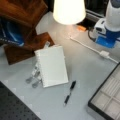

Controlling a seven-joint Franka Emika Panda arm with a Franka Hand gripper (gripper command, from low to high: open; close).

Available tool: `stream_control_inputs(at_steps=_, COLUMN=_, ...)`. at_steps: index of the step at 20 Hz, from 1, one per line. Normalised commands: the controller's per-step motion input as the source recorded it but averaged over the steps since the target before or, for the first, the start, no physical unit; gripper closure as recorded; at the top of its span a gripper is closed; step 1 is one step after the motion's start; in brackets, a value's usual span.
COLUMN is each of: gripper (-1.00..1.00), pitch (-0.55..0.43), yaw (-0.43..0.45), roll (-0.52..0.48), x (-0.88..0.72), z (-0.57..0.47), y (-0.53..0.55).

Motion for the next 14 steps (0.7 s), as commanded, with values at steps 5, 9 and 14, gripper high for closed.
stream_control_inputs(at_steps=5, gripper=1.00, pitch=-0.620, yaw=-0.121, roll=0.236, x=-0.87, z=-0.52, y=-0.20)
stream_control_inputs(at_steps=9, gripper=1.00, pitch=-0.657, yaw=-0.087, roll=0.244, x=-0.92, z=-0.55, y=-0.30)
stream_control_inputs(at_steps=14, gripper=1.00, pitch=-0.687, yaw=-0.085, roll=0.214, x=-0.96, z=-0.61, y=-0.35)
